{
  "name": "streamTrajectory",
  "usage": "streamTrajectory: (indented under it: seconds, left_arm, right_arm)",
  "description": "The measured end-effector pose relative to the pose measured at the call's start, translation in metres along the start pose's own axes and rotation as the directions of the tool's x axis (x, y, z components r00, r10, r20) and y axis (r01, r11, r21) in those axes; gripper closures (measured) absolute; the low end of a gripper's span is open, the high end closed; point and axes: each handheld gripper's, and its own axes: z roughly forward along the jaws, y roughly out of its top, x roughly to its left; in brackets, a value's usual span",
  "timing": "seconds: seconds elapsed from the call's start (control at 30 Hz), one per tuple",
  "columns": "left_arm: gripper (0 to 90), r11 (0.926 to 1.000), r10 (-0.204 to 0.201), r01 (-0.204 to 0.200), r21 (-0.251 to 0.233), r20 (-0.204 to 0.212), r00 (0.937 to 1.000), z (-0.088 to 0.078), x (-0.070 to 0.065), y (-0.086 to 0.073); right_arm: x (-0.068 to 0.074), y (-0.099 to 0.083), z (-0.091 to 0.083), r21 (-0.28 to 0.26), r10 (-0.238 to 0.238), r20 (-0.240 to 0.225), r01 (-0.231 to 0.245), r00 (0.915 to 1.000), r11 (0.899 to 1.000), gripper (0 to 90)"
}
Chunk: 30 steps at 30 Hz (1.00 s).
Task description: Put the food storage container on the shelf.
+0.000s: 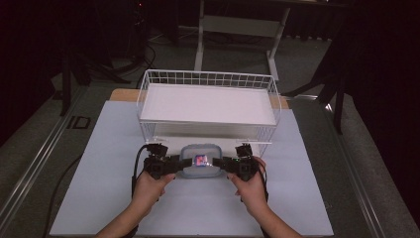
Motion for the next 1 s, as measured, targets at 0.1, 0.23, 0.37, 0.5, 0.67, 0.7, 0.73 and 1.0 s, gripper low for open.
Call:
streamTrajectory:
  seconds: [0.1,0.23,0.37,0.5,0.67,0.7,0.73,1.0]
  left_arm:
    - [47.9,0.9999,0.012,-0.012,-0.011,0.000,0.9999,0.008,-0.001,0.007]
    - [47.7,0.9998,0.015,-0.014,-0.014,0.002,0.9999,0.022,0.001,0.010]
    - [47.8,0.9999,-0.002,0.002,-0.015,0.005,1.0000,0.034,0.007,0.009]
    - [47.7,0.9999,-0.011,0.011,-0.005,0.000,0.9999,0.042,0.013,0.010]
    - [47.4,0.9996,-0.027,0.027,-0.010,-0.007,0.9996,0.047,0.021,0.011]
    - [47.2,0.9997,-0.025,0.025,-0.002,-0.009,0.9996,0.049,0.023,0.012]
    - [47.1,0.9997,-0.021,0.020,-0.010,-0.013,0.9997,0.051,0.025,0.012]
    - [46.0,0.9982,-0.042,0.043,-0.041,0.014,0.9990,0.053,0.033,0.012]
  right_arm:
    - [-0.005,0.007,-0.003,-0.021,0.014,0.017,-0.014,0.9998,1.000,56.3]
    - [-0.015,0.009,-0.001,-0.032,0.027,0.035,-0.026,0.9990,0.999,56.3]
    - [-0.027,0.008,0.006,-0.034,0.054,0.038,-0.052,0.9979,0.998,56.3]
    - [-0.033,0.007,0.014,-0.023,0.066,0.047,-0.065,0.9967,0.998,56.3]
    - [-0.035,0.008,0.023,-0.014,0.074,0.060,-0.073,0.9954,0.997,56.2]
    - [-0.035,0.008,0.025,-0.010,0.077,0.064,-0.076,0.9950,0.997,56.2]
    - [-0.036,0.008,0.027,-0.010,0.079,0.070,-0.078,0.9944,0.997,56.2]
    - [-0.031,0.011,0.032,-0.027,0.039,0.097,-0.036,0.9946,0.999,56.3]
